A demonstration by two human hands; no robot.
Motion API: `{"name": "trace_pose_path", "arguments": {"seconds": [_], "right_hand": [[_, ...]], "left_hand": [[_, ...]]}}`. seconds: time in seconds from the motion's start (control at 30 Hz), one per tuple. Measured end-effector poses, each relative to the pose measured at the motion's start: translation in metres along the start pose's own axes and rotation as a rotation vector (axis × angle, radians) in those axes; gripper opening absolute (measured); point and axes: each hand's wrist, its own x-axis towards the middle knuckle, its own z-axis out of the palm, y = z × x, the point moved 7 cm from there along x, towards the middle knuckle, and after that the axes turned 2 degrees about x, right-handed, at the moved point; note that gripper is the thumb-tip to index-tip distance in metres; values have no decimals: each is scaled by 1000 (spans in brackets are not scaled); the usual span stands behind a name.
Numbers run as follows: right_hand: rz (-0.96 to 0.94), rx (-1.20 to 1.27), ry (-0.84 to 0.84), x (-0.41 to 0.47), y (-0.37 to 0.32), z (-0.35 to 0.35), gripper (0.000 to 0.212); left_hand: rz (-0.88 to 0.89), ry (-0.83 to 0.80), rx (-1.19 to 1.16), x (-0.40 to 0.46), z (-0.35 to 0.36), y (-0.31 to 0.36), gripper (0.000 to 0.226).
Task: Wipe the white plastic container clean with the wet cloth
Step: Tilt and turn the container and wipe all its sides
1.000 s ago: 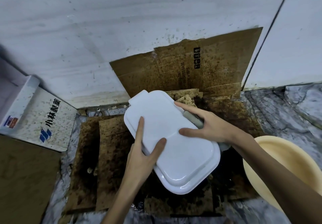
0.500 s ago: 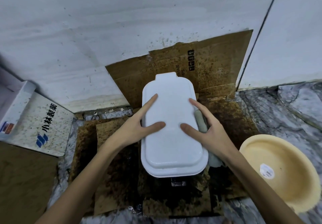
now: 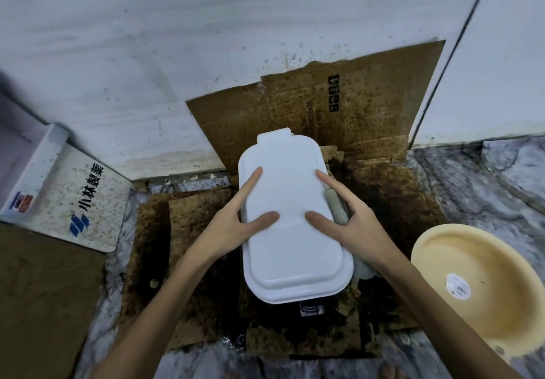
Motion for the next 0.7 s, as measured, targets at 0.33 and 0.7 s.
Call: {"name": "trace_pose_path", "arguments": {"seconds": [0.33, 0.7], "right_hand": [[34, -154, 38, -7, -1, -7, 60], [4, -352, 135, -11, -10, -20, 67]], "left_hand": [[8, -22, 147, 0, -6, -4, 96], [-55, 156, 323, -6, -12, -16, 92]]}}
